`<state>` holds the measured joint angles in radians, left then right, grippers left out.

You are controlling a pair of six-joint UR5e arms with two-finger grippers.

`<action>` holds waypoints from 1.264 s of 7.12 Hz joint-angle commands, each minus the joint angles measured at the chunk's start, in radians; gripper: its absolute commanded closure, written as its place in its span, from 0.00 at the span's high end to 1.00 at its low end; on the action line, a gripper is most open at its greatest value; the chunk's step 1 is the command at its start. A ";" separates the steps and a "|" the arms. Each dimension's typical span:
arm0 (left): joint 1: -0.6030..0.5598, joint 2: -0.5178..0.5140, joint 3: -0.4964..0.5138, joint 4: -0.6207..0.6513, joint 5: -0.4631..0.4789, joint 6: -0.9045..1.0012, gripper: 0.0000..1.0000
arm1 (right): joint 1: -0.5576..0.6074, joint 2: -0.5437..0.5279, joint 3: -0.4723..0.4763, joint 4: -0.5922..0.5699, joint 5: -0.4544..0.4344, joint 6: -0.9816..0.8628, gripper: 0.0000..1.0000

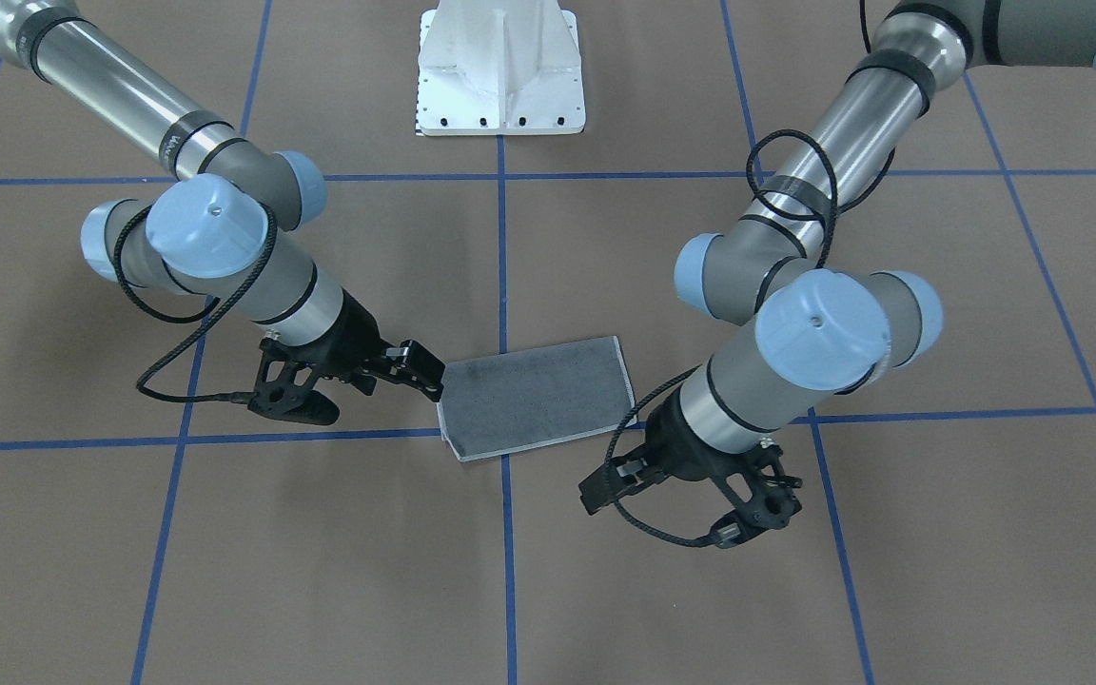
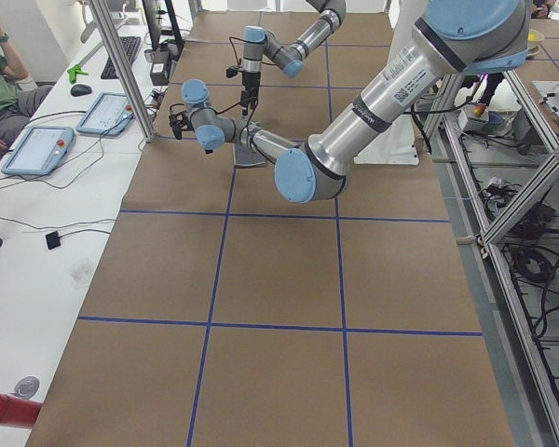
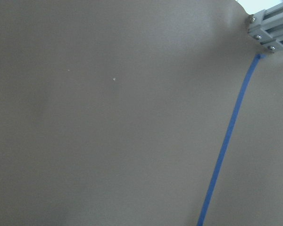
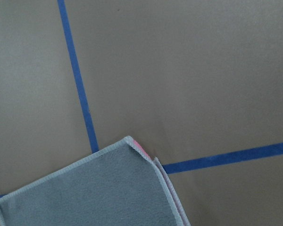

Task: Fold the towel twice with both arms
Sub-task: 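Move the right gripper to the strip end nearest it and grasp it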

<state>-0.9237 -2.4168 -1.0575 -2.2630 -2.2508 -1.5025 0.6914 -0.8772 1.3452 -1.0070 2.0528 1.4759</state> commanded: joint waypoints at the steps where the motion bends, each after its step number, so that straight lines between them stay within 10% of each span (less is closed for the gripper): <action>1: -0.003 0.033 -0.021 -0.006 -0.003 0.005 1.00 | -0.041 0.007 -0.006 -0.051 -0.032 -0.015 0.99; 9: 0.006 0.041 -0.012 -0.006 0.008 0.025 1.00 | -0.046 0.010 -0.018 -0.090 -0.048 -0.039 0.53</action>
<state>-0.9182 -2.3770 -1.0712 -2.2699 -2.2435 -1.4901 0.6457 -0.8706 1.3276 -1.0967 2.0050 1.4377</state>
